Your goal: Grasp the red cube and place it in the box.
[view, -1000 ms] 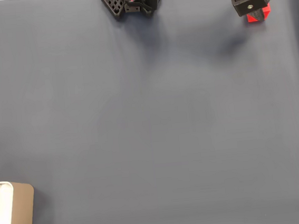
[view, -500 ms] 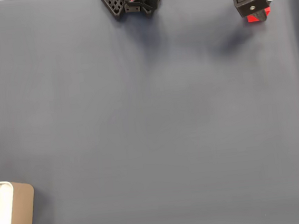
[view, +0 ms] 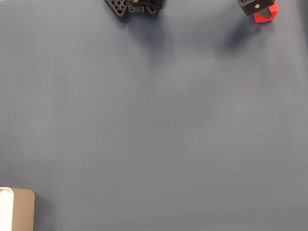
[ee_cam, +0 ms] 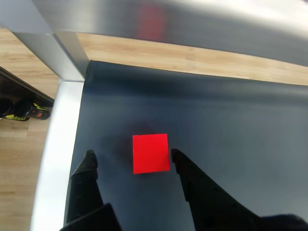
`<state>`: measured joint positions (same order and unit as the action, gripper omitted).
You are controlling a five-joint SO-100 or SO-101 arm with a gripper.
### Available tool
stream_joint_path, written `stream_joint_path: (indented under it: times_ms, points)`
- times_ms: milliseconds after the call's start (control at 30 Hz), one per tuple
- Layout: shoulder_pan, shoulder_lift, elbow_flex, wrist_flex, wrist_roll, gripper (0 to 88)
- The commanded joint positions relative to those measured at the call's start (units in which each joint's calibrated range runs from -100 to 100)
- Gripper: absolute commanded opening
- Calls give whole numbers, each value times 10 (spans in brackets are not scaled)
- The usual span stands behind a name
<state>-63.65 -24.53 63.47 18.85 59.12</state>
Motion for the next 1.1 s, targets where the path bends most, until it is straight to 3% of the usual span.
stream_joint_path:
  times_ms: [0,1067]
  points:
    - [-2,4,-5,-18,-3,361]
    - [-2,43,-2,-53,-10,357]
